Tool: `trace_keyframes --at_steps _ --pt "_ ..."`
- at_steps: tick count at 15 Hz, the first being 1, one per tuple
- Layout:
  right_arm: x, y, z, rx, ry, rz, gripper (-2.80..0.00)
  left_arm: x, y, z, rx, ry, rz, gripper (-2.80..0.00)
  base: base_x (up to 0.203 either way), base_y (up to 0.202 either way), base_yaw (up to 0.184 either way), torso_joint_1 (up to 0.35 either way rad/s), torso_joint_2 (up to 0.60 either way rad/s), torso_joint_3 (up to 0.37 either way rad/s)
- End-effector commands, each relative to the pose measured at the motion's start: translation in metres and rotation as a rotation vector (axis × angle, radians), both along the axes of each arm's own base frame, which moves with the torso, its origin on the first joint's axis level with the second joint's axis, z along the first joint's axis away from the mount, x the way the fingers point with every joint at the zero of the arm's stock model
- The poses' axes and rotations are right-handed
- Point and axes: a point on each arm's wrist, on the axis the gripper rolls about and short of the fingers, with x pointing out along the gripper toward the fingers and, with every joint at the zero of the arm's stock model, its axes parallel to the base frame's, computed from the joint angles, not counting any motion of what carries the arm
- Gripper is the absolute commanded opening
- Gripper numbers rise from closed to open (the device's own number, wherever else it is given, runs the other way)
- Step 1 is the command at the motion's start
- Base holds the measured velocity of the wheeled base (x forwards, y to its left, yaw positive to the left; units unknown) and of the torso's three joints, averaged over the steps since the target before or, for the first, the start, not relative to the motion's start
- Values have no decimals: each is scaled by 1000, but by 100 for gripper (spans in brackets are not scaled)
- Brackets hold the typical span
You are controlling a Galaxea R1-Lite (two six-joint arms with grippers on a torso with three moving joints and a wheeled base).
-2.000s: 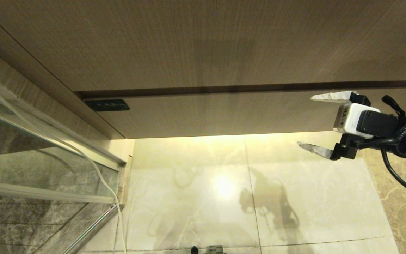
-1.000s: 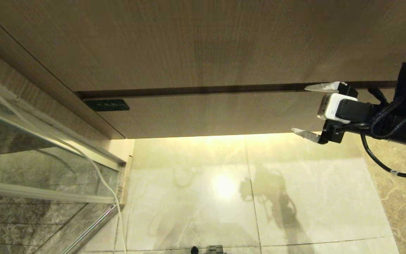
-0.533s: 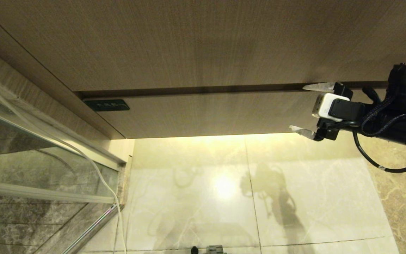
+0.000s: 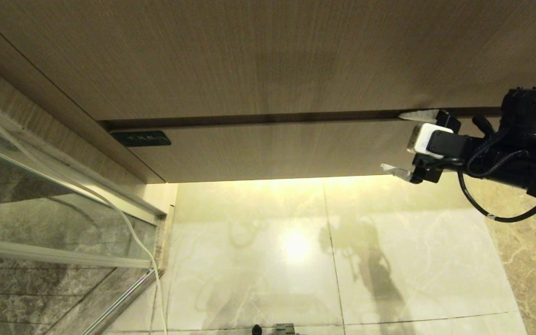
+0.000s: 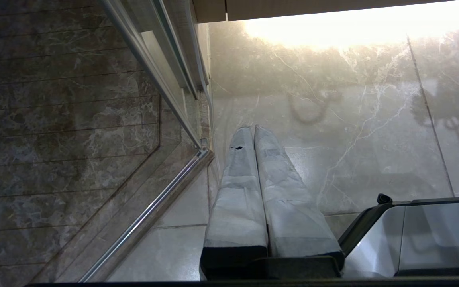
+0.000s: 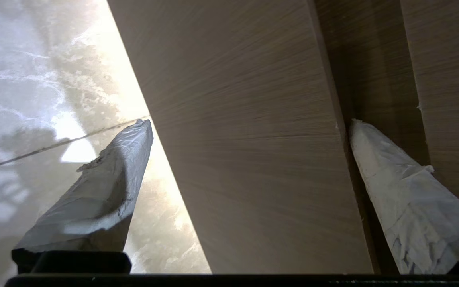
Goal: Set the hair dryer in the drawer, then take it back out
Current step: Pull open the drawer
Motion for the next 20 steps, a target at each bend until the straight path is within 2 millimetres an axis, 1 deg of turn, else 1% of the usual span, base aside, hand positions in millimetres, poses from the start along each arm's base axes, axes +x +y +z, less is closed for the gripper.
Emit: trace_keyframes --at_steps 1,5,9,10,12,17,20 --pt "9 1 -3 2 -8 3 0 0 0 0 -1 1 0 -280 0 0 0 0 0 0" --pt "14 2 -5 23 -11 2 0 0 0 0 0 -1 0 -280 0 0 0 0 0 0" --pt "14 1 -25 9 96 2 0 0 0 0 0 1 0 -280 0 0 0 0 0 0" --pt "13 1 -28 7 112 2 0 0 0 0 0 -1 0 -280 0 0 0 0 0 0" --pt "9 1 -36 -8 212 2 0 0 0 0 0 1 0 -280 0 0 0 0 0 0" --pt "-4 -3 -33 2 256 -23 0 0 0 0 0 -1 0 -280 0 0 0 0 0 0" --pt "-10 -9 -29 2 283 -79 0 0 0 0 0 -1 0 -280 0 0 0 0 0 0"
